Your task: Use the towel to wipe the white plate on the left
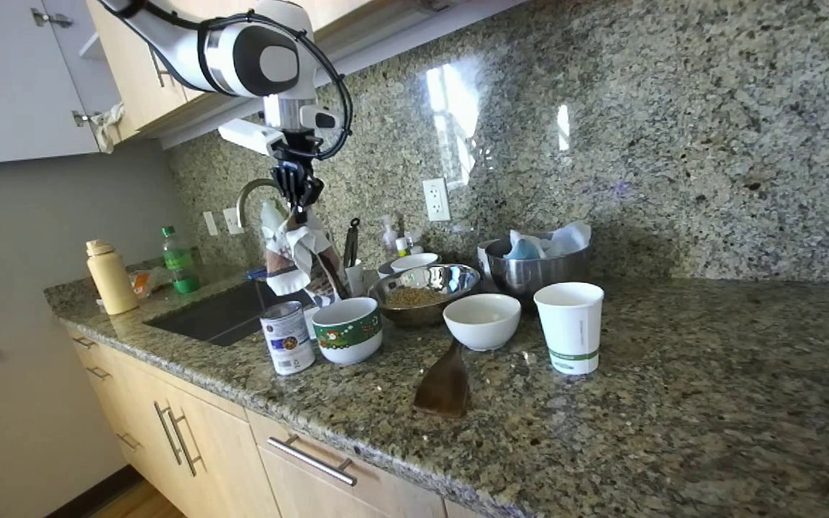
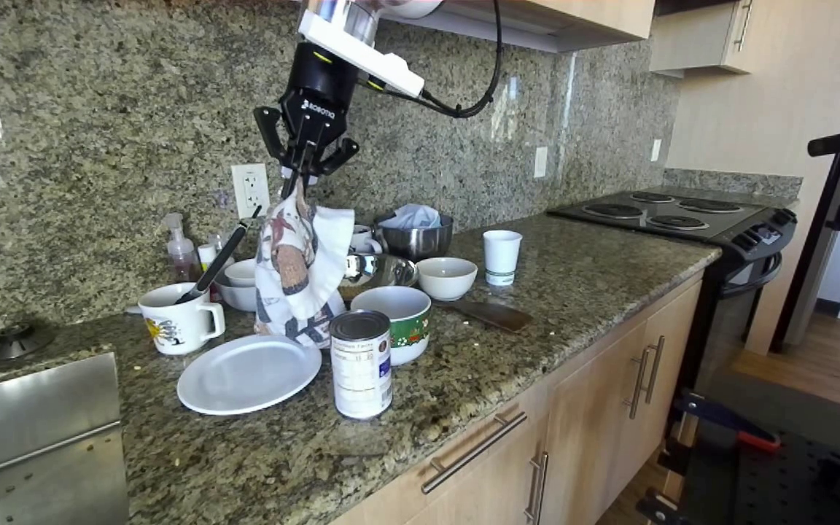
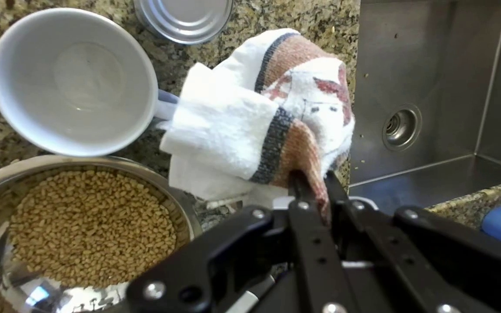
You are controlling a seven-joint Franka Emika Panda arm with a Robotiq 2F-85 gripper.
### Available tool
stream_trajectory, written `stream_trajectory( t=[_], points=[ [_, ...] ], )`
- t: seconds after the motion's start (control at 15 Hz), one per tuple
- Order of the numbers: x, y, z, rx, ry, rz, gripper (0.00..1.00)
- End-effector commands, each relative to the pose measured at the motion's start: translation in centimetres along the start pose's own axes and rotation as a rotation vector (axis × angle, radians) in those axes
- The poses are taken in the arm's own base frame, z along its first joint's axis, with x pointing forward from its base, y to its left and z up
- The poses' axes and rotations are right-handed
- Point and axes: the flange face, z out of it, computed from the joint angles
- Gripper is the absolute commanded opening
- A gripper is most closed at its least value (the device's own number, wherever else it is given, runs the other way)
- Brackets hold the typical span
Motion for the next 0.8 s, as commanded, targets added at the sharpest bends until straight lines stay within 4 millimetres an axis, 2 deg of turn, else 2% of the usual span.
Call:
stream_trajectory(
  t=[0.0, 0.4, 0.73],
  points=[
    [1.4, -1.8, 1.8, -0.022, -0.032, -0.072, 0.03],
    [3.1, -7.4, 7.6, -0.108, -0.155, -0.215, 0.03],
    [3.9, -9.7, 12.4, -0.213, -0.269, -0.267, 0.03]
  ],
)
